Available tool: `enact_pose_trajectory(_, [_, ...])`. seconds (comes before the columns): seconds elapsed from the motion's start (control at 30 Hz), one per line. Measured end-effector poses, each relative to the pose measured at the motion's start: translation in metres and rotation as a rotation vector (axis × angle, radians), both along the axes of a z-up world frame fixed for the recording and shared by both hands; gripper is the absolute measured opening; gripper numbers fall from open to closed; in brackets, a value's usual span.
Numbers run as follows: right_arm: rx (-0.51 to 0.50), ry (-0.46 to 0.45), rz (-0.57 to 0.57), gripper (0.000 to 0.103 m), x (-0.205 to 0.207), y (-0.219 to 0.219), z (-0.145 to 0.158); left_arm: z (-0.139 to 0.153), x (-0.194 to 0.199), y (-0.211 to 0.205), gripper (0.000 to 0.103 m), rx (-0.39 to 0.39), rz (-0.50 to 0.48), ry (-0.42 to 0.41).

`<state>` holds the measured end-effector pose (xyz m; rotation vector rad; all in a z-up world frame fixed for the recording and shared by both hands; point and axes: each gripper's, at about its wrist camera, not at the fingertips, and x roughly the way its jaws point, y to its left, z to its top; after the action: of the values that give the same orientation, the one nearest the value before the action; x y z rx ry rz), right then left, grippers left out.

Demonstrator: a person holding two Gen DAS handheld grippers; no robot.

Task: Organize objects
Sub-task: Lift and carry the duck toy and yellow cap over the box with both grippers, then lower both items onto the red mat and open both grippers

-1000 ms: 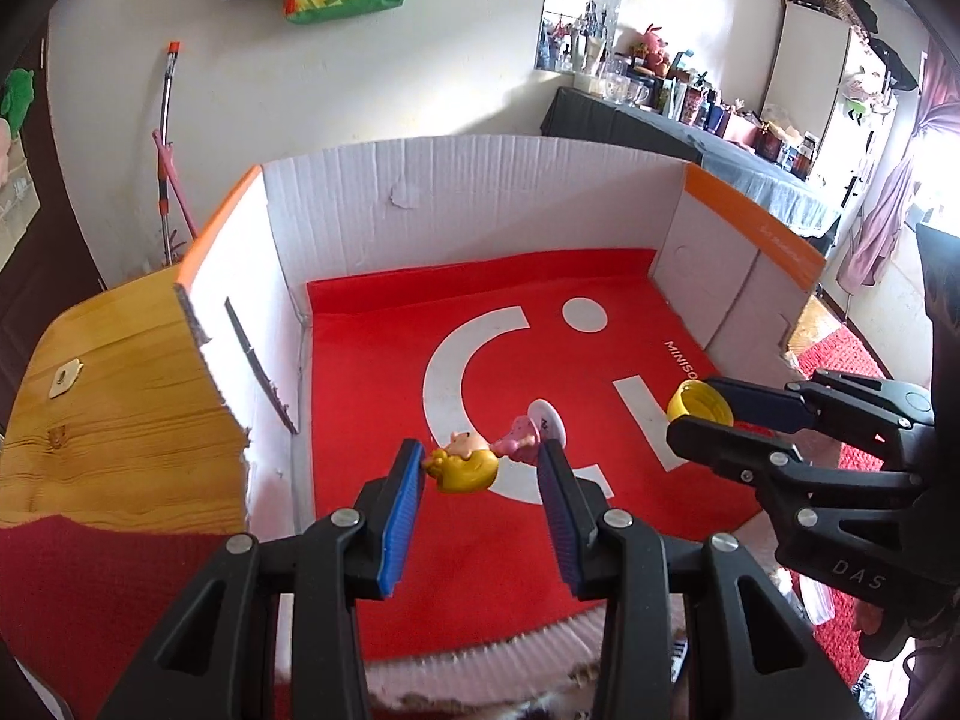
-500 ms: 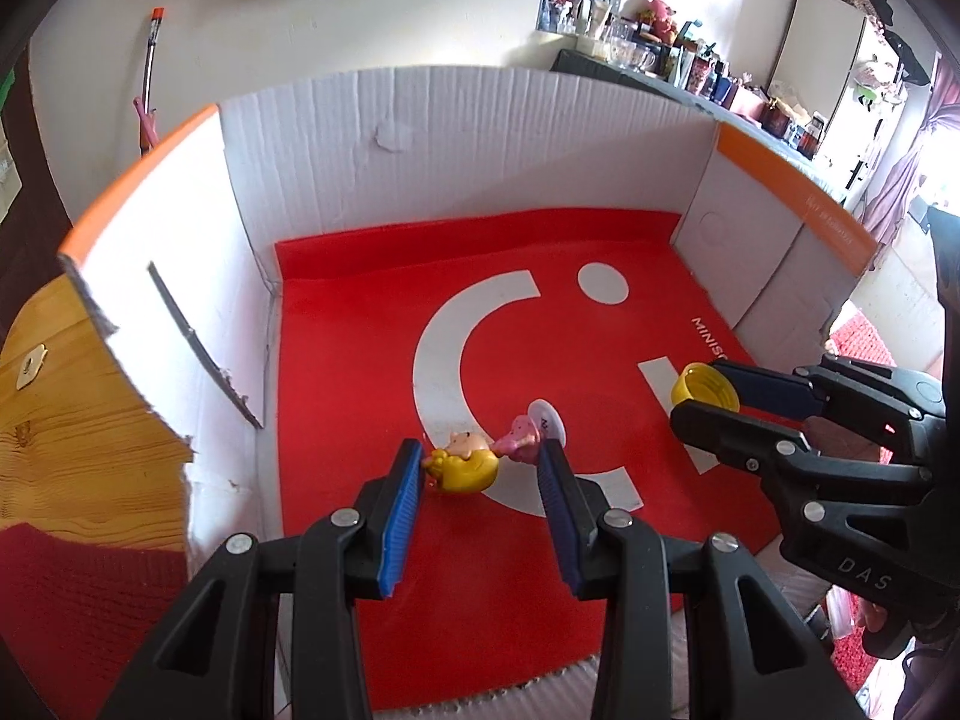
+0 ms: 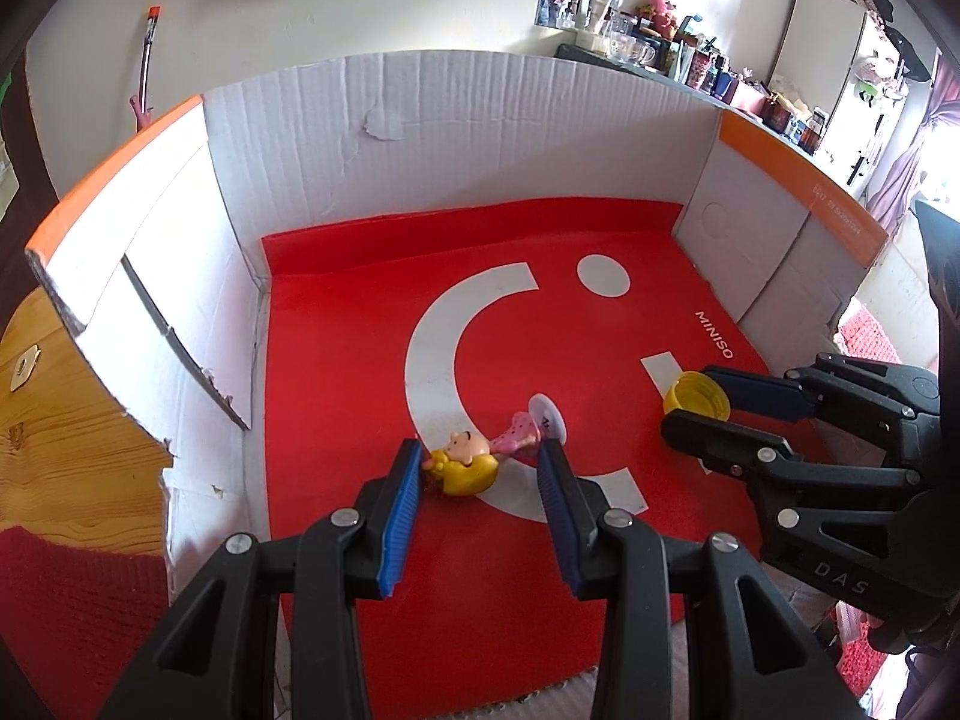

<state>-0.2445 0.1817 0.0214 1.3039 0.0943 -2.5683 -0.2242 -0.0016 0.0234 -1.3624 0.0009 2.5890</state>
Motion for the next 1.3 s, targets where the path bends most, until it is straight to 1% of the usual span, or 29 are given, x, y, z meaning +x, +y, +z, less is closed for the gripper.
enact_pose_trajectory(0.83, [-0.018, -0.004, -0.001, 0.030, 0.000, 0.004, -0.001, -0.002, -0.002, -0.002, 0.042, 0.019, 0.007, -0.007])
enact_pose_trajectory(0.97, [-0.032, -0.005, 0.001, 0.031, 0.001, 0.004, 0.000, -0.002, -0.003, -0.002, 0.049, 0.026, 0.008, -0.006])
enact_pose_trajectory(1.23, [-0.046, -0.002, 0.010, 0.032, 0.007, 0.006, 0.003, -0.001, 0.000, -0.005, 0.050, 0.027, 0.016, -0.001])
enact_pose_trajectory(1.27, [-0.046, 0.001, 0.010, 0.032, 0.009, 0.006, 0.004, 0.000, 0.001, -0.005, 0.050, 0.028, 0.016, -0.001])
enact_pose_trajectory(1.3, [-0.046, 0.005, 0.011, 0.039, 0.010, 0.006, 0.005, 0.000, 0.002, -0.005, 0.050, 0.029, 0.016, 0.001])
